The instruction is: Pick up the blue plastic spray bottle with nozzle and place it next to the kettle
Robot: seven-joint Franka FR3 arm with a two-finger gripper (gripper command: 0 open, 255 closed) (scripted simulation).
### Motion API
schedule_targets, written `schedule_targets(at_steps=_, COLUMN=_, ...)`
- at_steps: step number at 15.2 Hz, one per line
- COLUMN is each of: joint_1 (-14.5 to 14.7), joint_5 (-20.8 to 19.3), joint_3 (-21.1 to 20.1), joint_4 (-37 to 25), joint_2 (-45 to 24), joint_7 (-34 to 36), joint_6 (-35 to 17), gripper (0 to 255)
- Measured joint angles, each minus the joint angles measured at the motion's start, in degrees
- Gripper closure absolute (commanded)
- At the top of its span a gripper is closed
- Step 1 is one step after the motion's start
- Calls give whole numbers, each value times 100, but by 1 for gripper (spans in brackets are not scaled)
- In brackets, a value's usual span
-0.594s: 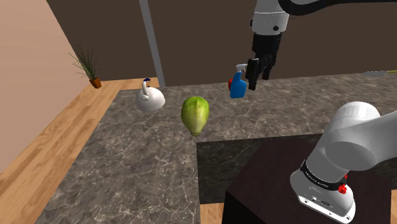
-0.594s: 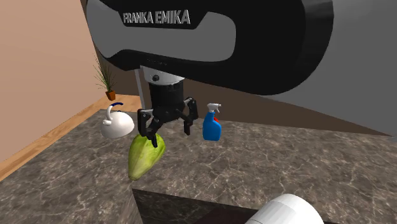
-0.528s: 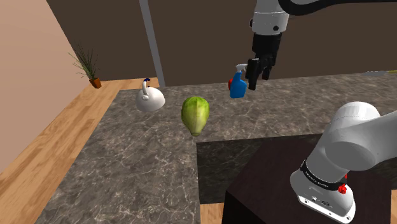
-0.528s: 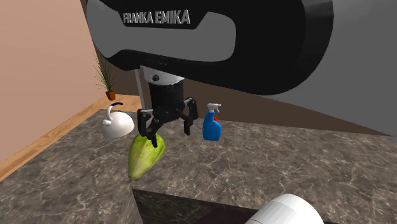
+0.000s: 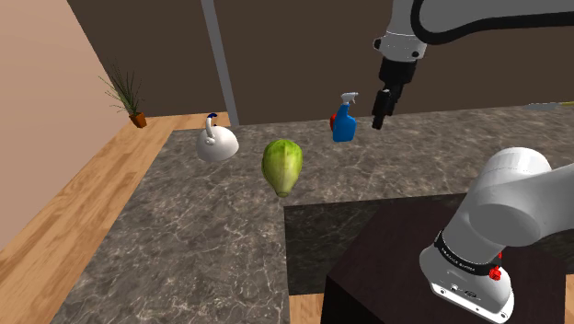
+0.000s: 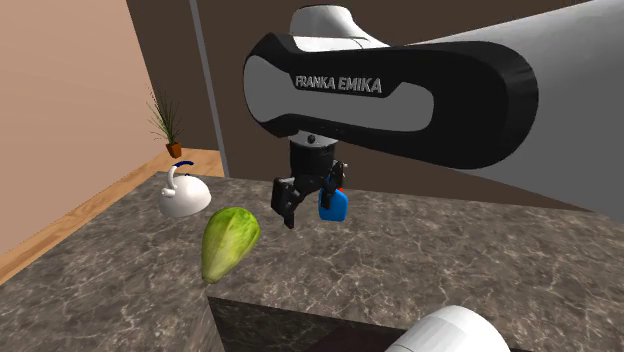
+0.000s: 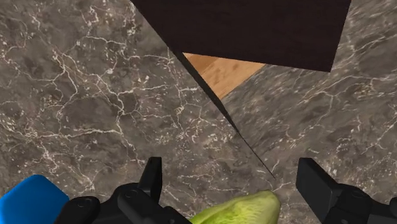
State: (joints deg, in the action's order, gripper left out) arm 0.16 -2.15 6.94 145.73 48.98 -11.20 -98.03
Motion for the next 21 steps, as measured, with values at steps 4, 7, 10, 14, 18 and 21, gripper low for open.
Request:
schedule_targets(at_steps=4, joint_1=-72, joint_5=-351, joint_3=687, joint_4=256, joint_2=-88, joint_7=-931, joint_6=-569, gripper=0)
schedule_targets(at_steps=7, joint_1=-49, joint_5=-541, joint_3=1226, joint_4=286, joint_2=-401, joint_7=-1630, joint_6=-1073, gripper=0)
schedule_targets(at_steps=10, joint_1=24, joint_5=-662, joint_3=1811, joint_4=220, joint_2=-800, joint_7=-2371, joint_6=-1564, gripper=0)
schedule_targets(at_steps=14, joint_1=327, joint_5=-585, joint_3=2622, joint_4=-80, joint_2=-1520, joint_7=-3396, joint_6=-2180, gripper=0)
schedule_targets(at_steps=18, joint_1=838, joint_5=-186, joint_3=3545, joint_4=-517, joint_2=-2359, joint_7=-4588, joint_6=-2699, gripper=0)
schedule_targets(at_steps=21, joint_1=1400, joint_5=450, joint_3=4353, joint_4=-957, joint_2=-3118, joint_7=-5663, joint_6=-2966, gripper=0)
